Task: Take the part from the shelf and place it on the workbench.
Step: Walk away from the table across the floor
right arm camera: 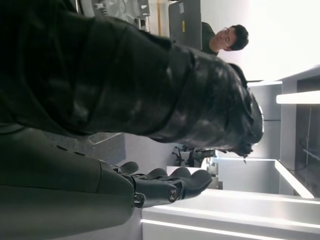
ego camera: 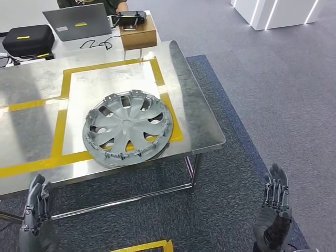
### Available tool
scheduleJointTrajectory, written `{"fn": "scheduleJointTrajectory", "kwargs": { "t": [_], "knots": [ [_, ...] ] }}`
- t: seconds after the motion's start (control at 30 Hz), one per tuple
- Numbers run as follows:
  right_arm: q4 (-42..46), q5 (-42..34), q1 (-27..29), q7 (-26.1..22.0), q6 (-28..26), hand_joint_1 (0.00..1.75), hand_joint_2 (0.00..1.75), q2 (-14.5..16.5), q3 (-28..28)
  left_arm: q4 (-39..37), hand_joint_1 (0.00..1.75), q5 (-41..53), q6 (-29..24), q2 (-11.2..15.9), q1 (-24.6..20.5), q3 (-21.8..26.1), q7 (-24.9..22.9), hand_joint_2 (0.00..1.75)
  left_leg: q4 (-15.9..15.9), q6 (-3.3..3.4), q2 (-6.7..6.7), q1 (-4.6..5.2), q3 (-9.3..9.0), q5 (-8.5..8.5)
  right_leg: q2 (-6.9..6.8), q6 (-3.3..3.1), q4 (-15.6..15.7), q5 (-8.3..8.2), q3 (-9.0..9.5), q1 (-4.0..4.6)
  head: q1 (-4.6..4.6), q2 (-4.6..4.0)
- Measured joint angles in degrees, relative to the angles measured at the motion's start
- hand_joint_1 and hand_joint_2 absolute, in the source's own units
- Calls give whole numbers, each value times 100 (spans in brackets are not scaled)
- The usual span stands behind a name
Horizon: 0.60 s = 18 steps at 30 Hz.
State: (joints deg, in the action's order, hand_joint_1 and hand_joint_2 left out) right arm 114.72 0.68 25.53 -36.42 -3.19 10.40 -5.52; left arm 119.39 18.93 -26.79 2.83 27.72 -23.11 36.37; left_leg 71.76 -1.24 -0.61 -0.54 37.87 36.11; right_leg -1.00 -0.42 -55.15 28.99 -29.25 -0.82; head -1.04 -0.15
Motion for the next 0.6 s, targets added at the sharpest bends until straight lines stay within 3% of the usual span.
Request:
{"fn": "scheduleJointTrajectory", "kwargs": {
  "t": [0.03,0.07,0.17,0.23,0.3,0.37,0.43,0.5,0.53,0.57,0.6],
  "knots": [
    [-11,0,0,4,-15,0,0,0,3,-9,0,-13,1,2,0,0,-11,0,132,-24,4,-21,-36,14,-24,15,-13,-39,-44,-4,-3,0],
    [-23,0,1,8,-29,0,0,0,6,-17,0,-25,2,4,0,0,-19,0,43,-44,10,-41,-171,-86,-43,35,-35,-73,-87,-13,-4,0],
    [-39,0,0,16,-52,0,0,4,19,-29,0,-38,9,14,-4,1,-26,0,-1136,-72,72,-75,-949,-486,-82,109,-149,-133,-219,-39,-22,0],
    [-39,9,-2,20,-52,0,0,7,26,-33,0,-39,17,15,-8,2,-23,0,-1574,-13,97,-54,-1163,-506,-97,188,-196,-179,-286,-26,-35,0],
    [-40,24,-2,32,-45,0,0,8,29,-36,0,-43,31,18,-6,5,-19,0,-1598,111,87,-31,-1105,-537,-102,281,-192,-236,-318,-31,-27,-1],
    [-45,37,-1,43,-38,0,0,8,30,-37,0,-53,43,21,-7,9,-19,0,-1620,244,92,-27,-1029,-614,-56,340,-305,-94,-406,-49,-10,0],
    [-60,48,3,49,-37,0,0,8,31,-46,0,-70,54,21,-11,11,-20,0,-1630,340,98,-14,-920,-711,20,355,-859,366,-632,-45,44,1],
    [-86,59,3,75,-37,0,0,7,32,-72,0,-118,86,21,-12,15,-29,0,-1617,382,91,27,-789,-809,57,345,-1617,775,-862,-30,101,0],
    [-102,64,1,93,-38,0,0,7,34,-88,0,-161,107,20,-12,18,-38,0,-1607,394,84,51,-723,-855,64,330,-1821,824,-886,-22,116,-1],
    [-121,71,-2,111,-40,0,0,8,42,-107,0,-214,126,18,-12,26,-46,0,-1594,401,72,76,-659,-895,68,303,-1809,762,-802,-9,123,-1],
    [-146,80,-9,133,-43,0,0,8,55,-131,0,-273,151,12,-14,41,-53,0,-1580,405,56,101,-599,-933,77,261,-1567,619,-602,9,127,0]
  ]
}}
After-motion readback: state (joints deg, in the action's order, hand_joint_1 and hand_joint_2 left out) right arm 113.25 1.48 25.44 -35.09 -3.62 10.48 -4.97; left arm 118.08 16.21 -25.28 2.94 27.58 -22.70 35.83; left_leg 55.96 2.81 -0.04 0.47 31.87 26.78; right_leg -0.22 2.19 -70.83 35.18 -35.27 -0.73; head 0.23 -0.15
